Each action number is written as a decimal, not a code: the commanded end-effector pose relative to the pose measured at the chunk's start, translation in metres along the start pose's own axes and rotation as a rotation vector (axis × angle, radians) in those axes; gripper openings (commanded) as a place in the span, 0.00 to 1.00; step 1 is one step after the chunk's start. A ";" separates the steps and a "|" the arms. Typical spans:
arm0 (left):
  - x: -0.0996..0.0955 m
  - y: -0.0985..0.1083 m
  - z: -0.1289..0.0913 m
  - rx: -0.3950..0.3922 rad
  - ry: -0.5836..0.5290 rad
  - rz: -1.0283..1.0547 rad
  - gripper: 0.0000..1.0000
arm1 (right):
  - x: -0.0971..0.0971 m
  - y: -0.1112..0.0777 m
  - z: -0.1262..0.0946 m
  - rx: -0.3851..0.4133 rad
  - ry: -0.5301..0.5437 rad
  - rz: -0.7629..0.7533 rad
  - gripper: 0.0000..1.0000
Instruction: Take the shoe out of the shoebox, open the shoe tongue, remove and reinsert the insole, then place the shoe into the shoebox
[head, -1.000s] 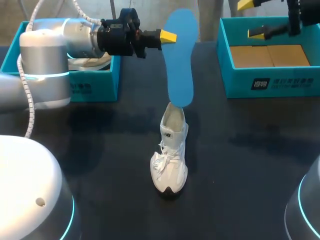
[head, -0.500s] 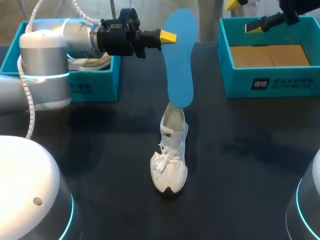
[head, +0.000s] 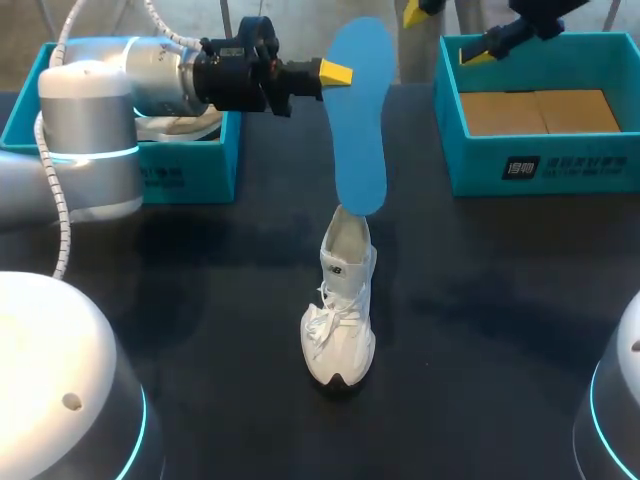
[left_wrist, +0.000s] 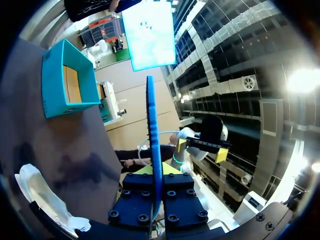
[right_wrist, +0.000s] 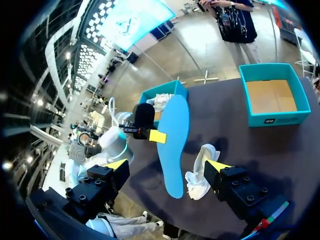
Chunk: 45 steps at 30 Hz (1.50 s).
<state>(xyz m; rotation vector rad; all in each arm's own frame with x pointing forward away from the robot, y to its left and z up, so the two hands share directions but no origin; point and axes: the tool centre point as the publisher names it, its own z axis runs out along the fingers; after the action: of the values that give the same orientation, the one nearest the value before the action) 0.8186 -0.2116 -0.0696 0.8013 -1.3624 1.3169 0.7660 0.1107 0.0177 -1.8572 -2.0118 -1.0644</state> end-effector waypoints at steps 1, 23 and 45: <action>0.000 0.000 0.000 0.000 -0.001 0.000 0.00 | 0.013 0.004 0.010 0.022 -0.144 -0.016 1.00; 0.000 0.000 0.000 0.000 -0.001 0.000 0.00 | 0.039 0.009 0.032 -0.003 -0.481 -0.047 1.00; 0.000 0.000 0.000 0.000 -0.001 0.000 0.00 | 0.038 0.008 0.045 -0.030 -0.684 0.052 1.00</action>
<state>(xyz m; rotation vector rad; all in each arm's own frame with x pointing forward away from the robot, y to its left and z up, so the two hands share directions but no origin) 0.8188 -0.2118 -0.0695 0.8008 -1.3617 1.3172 0.7755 0.1622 0.0107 -2.4618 -2.2303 -0.5558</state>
